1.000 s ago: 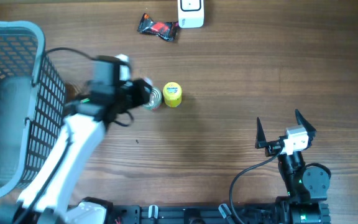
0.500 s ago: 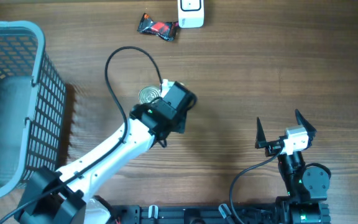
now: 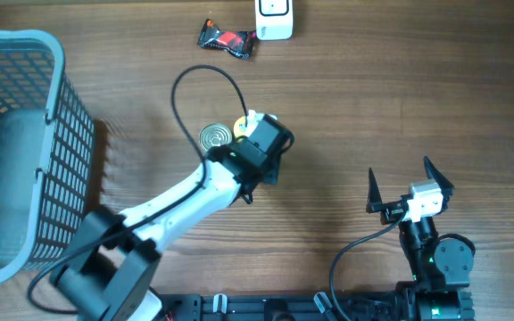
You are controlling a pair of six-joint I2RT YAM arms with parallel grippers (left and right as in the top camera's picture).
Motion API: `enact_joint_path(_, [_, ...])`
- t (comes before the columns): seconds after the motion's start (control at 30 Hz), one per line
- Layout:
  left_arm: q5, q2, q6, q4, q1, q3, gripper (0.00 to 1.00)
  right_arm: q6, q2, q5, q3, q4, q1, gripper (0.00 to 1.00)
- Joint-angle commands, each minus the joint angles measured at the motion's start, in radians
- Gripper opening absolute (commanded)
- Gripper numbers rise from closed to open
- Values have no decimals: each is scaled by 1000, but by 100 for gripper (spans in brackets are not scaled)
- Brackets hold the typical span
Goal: Scan the item barcode
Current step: 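Carry the Kleenex pack out and lower it beside the yellow container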
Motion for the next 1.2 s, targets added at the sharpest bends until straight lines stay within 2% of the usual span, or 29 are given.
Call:
enact_joint_path(0.0, [33,61,18,-4,-62,8,49,19,0,13,-1,3,4,100])
enact_joint_path(0.27, [12,75,50,23,-144,8,48,18,0,13,-1,3,4,100])
enact_joint_path(0.47, [-27,77,50,106,-120,8,48,18,0,13,-1,3,4,100])
enact_joint_path(0.7, [-8,121,50,223,-75,8,48,18,0,13,-1,3,4,100])
enact_joint_path(0.9, [10,154,42,206,-76,8,73,19,0,13,-1,3,4,100])
enact_joint_path(0.97, [12,151,42,204,-76,8,100,18,0,13,-1,3,4,100])
enact_joint_path(1.17, [12,96,39,205,-78,14,100,19,0,13,-1,3,4,100])
